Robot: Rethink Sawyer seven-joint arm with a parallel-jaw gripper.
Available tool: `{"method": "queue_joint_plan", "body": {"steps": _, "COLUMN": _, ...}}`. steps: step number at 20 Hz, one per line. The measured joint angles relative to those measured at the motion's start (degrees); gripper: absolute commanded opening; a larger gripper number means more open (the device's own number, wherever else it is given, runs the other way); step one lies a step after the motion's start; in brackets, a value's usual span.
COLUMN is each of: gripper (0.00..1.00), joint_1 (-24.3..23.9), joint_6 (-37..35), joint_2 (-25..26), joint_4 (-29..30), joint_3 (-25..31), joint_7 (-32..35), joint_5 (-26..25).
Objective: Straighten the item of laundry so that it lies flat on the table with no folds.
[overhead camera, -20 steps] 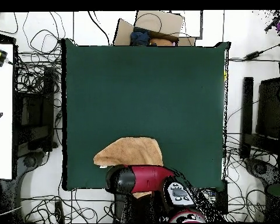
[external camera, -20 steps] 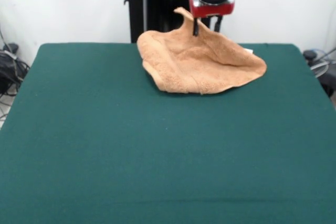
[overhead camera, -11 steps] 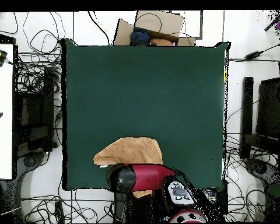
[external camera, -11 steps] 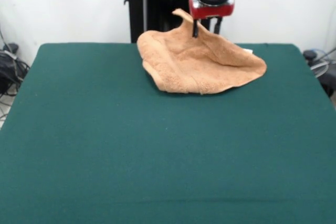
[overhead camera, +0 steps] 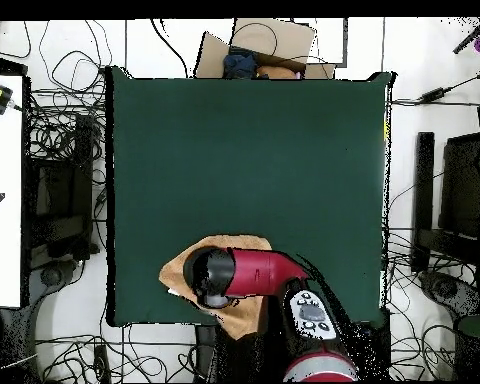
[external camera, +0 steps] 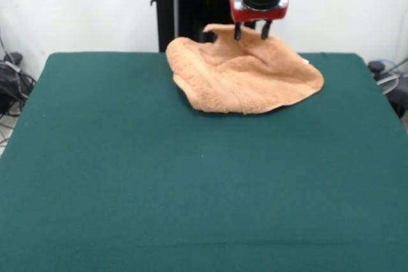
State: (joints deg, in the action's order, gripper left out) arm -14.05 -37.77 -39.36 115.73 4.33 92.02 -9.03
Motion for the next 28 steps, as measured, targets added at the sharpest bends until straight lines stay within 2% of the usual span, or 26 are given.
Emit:
{"method": "queue_joint_plan", "body": {"steps": 6, "gripper": 1.00, "joint_1": 0.60, "joint_6": -12.93, "joint_2": -0.30, "joint_4": -7.07, "joint_3": 0.01, "joint_7": 0.00, "joint_5": 0.13}}
{"method": "queue_joint_plan", "body": {"steps": 10, "gripper": 1.00, "joint_1": 0.59, "joint_6": -14.48, "joint_2": -1.01, "joint_4": -10.21, "joint_3": 0.01, "joint_7": 0.00, "joint_5": 0.13}}
{"method": "queue_joint_plan", "body": {"steps": 14, "gripper": 1.00, "joint_1": 0.24, "joint_6": -12.53, "joint_2": -1.55, "joint_4": -10.63, "joint_3": 0.02, "joint_7": 0.00, "joint_5": 0.20}}
{"method": "queue_joint_plan", "body": {"steps": 18, "gripper": 1.00, "joint_1": -1.37, "joint_6": -6.16, "joint_2": -1.65, "joint_4": -10.15, "joint_3": 0.32, "joint_7": 0.00, "joint_5": 0.21}}
{"method": "queue_joint_plan", "body": {"steps": 20, "gripper": 1.00, "joint_1": -3.15, "joint_6": -0.62, "joint_2": -1.65, "joint_4": -9.89, "joint_3": 0.59, "joint_7": 0.00, "joint_5": 0.21}}
{"method": "queue_joint_plan", "body": {"steps": 28, "gripper": 1.00, "joint_1": -8.46, "joint_6": 8.21, "joint_2": -1.21, "joint_4": -9.91, "joint_3": 0.80, "joint_7": 0.00, "joint_5": -0.08}}
